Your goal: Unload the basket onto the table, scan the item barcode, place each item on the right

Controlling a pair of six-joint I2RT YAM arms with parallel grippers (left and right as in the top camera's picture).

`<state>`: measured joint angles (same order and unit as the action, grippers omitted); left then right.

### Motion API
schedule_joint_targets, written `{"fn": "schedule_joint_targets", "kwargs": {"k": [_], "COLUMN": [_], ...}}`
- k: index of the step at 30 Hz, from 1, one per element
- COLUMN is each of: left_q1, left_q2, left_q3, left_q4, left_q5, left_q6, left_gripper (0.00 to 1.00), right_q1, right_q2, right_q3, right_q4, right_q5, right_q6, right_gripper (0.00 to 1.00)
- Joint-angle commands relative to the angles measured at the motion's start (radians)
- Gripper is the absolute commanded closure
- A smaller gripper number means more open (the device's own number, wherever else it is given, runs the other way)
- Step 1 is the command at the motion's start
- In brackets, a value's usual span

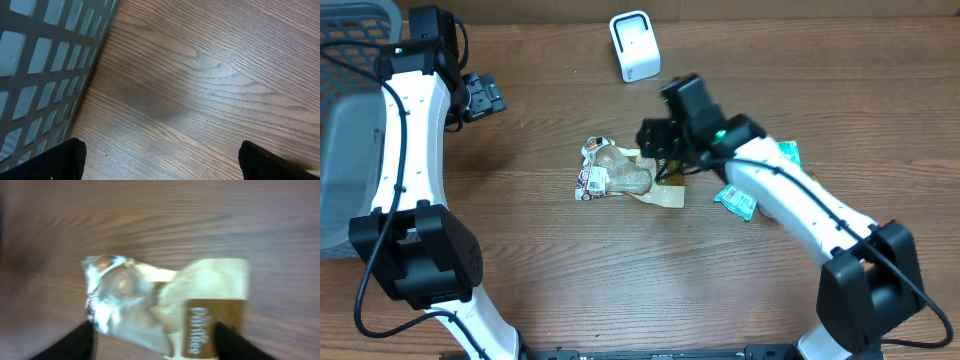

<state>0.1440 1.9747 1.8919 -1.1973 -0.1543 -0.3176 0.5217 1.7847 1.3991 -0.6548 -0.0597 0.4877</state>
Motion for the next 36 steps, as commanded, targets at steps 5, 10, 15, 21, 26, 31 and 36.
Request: {"fn": "schedule_joint_targets", "kwargs": {"k": [5, 10, 15, 21, 26, 31, 36], "left_q1": [-0.007, -0.007, -0.007, -0.007, -0.007, -0.007, -0.007], "left_q2": [-0.017, -0.017, -0.017, -0.017, -0.017, -0.017, -0.017], "left_q3": [0.007, 0.007, 0.007, 0.007, 0.007, 0.007, 0.007], "left_q4": [0.001, 0.001, 0.001, 0.001, 0.001, 0.001, 0.001], "left_q5": [-0.003, -0.003, -0.003, -0.003, -0.002, -0.003, -0.003], "left_q6": [-0.004, -0.004, -0.004, -0.004, -0.004, -0.004, -0.004], "left_gripper": [0.01, 0.00, 0.00, 0.00, 0.00, 0.00, 0.01], "right_q1": [-0.048, -0.044, -0.044, -0.044, -0.042, -0.020, 0.003], "right_q2": [0.006, 0.022, 0.026, 0.040, 0.096, 0.184, 0.259], "right_q3": [-0.052, -0.073, -0.073, -0.073, -0.073, -0.073, -0.073], "right_q4": [-0.009, -0.013, -0.005, -0.005, -0.003, 0.023, 0.056], "right_q5": [0.013, -0.060, -0.117, -0.114, -0.126, -0.125, -0.129], "right_q6": [0.096, -0.048, -0.113, -0.122, -0.117, -0.045, -0.038], "right_gripper": [0.00, 0.00, 0.00, 0.00, 0.00, 0.00, 0.00]}}
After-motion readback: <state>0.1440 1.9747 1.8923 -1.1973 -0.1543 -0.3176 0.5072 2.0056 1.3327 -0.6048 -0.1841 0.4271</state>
